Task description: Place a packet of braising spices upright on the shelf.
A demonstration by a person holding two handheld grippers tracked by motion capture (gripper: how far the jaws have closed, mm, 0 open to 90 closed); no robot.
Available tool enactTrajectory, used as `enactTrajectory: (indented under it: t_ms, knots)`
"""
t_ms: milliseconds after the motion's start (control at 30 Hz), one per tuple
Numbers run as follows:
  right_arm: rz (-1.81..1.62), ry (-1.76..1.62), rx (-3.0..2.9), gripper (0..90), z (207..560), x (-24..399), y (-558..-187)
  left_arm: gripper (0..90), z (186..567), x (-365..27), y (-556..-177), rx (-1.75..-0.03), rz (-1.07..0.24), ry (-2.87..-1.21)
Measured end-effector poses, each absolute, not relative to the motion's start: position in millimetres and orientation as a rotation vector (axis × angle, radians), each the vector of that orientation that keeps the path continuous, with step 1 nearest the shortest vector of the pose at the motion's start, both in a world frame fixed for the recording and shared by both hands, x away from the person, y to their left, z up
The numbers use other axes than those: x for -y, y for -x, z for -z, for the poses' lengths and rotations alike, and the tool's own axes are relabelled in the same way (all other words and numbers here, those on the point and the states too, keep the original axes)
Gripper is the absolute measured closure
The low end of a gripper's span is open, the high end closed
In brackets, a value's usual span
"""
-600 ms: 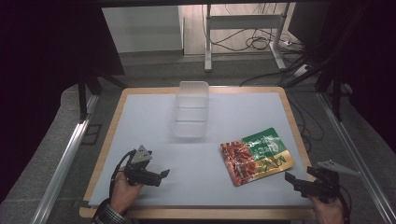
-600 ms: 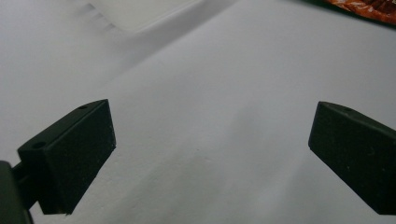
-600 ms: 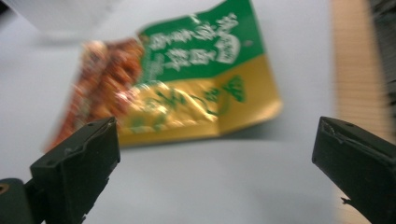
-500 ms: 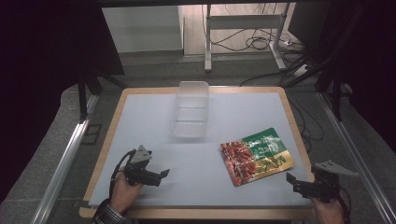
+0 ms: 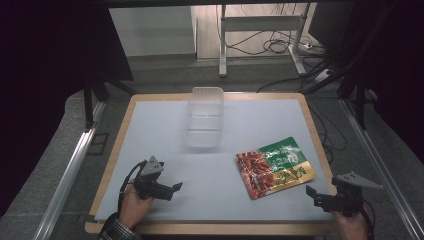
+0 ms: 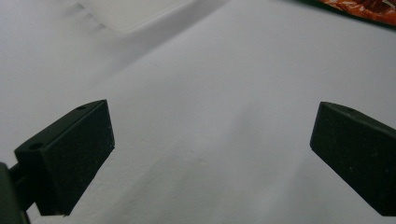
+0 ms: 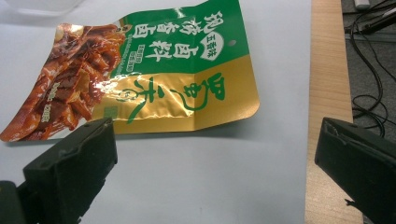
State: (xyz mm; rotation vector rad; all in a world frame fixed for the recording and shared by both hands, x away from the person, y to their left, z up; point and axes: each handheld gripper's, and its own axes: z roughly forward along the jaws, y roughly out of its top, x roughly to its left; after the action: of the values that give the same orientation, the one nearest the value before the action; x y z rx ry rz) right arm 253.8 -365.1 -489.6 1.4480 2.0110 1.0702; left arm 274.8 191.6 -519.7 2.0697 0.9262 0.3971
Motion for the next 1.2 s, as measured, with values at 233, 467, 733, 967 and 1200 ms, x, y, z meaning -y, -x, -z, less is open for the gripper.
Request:
enactTrajectory:
  t_ms: [233,467,733,967,1200]
  knots:
    - [-1.061,-1.428,-2.02,0.0,489.6,362.4,-253.3,0.0,519.7,-189.6,-274.0,-0.9,-0.417,-2.084]
    - [-1.084,-1.416,-2.012,0.0,491.0,361.8,-258.4,0.0,517.2,-187.1,-271.1,-0.866,-0.423,-2.057]
    - [-1.089,-1.389,-1.998,0.0,488.2,360.0,-266.9,0.0,518.5,-189.1,-272.6,-0.871,-0.417,-2.057]
    - [-1.124,-1.32,-2.051,0.0,490.3,353.2,-274.1,0.0,520.6,-189.7,-273.9,-0.872,-0.449,-2.075]
    - [-1.125,-1.297,-2.041,0.0,493.2,353.3,-285.1,0.0,520.1,-193.2,-274.1,-0.834,-0.456,-2.014]
